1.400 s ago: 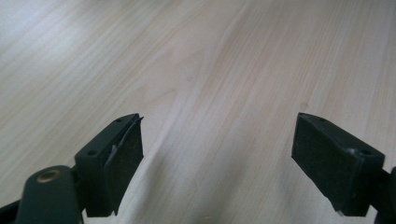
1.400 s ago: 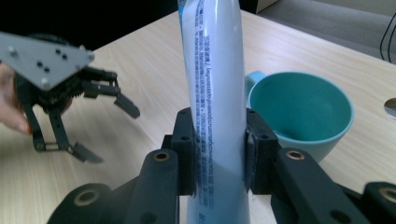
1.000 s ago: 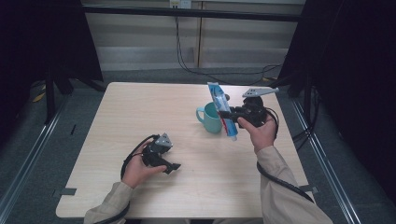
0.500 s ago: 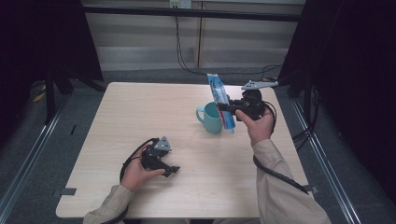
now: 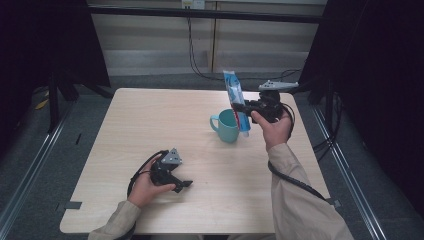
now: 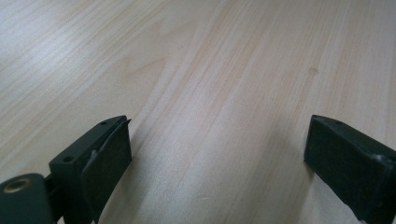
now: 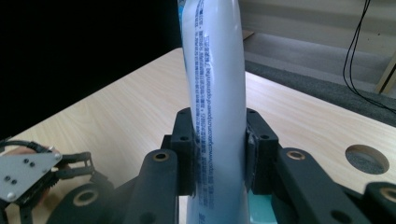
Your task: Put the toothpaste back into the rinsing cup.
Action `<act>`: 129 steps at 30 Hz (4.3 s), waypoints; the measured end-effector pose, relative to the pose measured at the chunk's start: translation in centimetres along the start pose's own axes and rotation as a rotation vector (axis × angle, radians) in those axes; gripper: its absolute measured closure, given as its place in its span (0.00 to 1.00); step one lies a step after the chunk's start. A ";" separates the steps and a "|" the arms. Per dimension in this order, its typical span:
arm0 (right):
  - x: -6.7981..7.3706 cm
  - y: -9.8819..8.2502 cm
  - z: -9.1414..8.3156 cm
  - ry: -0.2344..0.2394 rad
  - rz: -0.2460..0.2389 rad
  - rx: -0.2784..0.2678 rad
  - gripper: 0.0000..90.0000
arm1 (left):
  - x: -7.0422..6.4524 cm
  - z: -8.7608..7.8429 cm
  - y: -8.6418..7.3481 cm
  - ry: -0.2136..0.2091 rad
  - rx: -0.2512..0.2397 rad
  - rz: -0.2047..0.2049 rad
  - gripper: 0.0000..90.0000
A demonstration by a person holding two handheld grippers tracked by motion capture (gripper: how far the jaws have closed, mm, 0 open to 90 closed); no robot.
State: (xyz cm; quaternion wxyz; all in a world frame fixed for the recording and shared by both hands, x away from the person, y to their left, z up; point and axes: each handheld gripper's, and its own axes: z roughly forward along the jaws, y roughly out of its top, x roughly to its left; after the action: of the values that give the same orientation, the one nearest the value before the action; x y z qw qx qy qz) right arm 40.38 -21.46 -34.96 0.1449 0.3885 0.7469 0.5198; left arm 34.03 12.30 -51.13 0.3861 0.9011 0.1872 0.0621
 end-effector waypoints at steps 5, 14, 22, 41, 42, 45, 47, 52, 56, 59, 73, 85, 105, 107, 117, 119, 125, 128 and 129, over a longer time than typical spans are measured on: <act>-0.2 0.4 0.4 -0.013 0.005 -0.009 0.78 | 0.0 0.2 0.1 -0.020 0.022 0.019 0.02; -0.7 0.9 1.1 -0.038 0.014 -0.027 0.77 | 0.0 0.1 0.1 -0.025 0.034 0.031 0.00; -1.1 1.3 1.3 -0.051 0.008 -0.029 0.77 | 0.0 0.1 0.1 -0.025 0.033 0.031 0.00; -2.2 1.7 2.4 -0.067 0.042 -0.090 0.78 | 0.0 0.2 0.1 -0.025 0.031 0.029 0.00; -2.2 1.7 2.5 -0.066 0.044 -0.090 0.78 | 0.0 0.1 0.1 -0.025 0.031 0.030 0.00; -2.4 1.7 2.6 -0.066 0.045 -0.095 0.77 | 0.0 0.1 0.1 -0.025 0.031 0.030 0.00; -2.5 1.6 2.7 -0.070 0.044 -0.098 0.77 | 0.0 0.2 0.1 -0.025 0.031 0.030 0.00; -2.7 1.5 3.0 -0.076 0.046 -0.099 0.77 | 0.0 0.2 0.1 -0.025 0.031 0.029 0.00; -2.9 1.5 3.4 -0.080 0.048 -0.105 0.77 | 0.0 0.1 0.1 -0.024 0.032 0.030 0.00; -3.0 1.5 3.6 -0.080 0.040 -0.101 0.77 | 0.0 0.1 0.1 -0.025 0.033 0.031 0.00; -3.2 1.1 5.1 -0.083 0.041 -0.110 0.77 | 0.0 0.1 0.1 -0.025 0.033 0.031 0.00; -3.4 -0.5 6.4 -0.091 0.042 -0.097 0.77 | 0.0 0.2 0.1 -0.021 0.027 0.030 0.00; -3.5 -2.5 7.5 -0.091 0.013 -0.064 0.76 | 0.0 0.2 0.1 -0.021 0.027 0.029 0.00; -3.5 -2.7 7.6 -0.092 0.013 -0.057 0.76 | 0.0 0.2 0.1 -0.021 0.027 0.029 0.00; -3.6 -3.6 7.5 -0.095 0.027 -0.054 0.76 | 0.0 0.2 0.1 -0.020 0.025 0.029 0.00; -3.6 -3.8 7.6 -0.091 0.028 -0.048 0.76 | 0.0 0.2 0.1 -0.020 0.024 0.029 0.00; -3.7 -4.2 7.8 -0.100 0.031 -0.041 0.76 | 0.0 0.2 0.1 -0.020 0.027 0.030 0.00; -3.7 -4.5 7.9 -0.105 0.030 -0.035 0.76 | 0.0 0.2 0.1 -0.021 0.025 0.029 0.00; -3.7 -4.5 8.0 -0.106 0.027 -0.032 0.76 | 0.0 0.2 0.1 -0.021 0.028 0.030 0.00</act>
State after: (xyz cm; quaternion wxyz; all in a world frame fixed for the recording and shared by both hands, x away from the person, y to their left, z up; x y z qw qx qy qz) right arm 45.83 -19.59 -43.03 0.1833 0.4231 0.7245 0.5123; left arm 34.07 12.09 -51.16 0.3744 0.9097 0.1706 0.0557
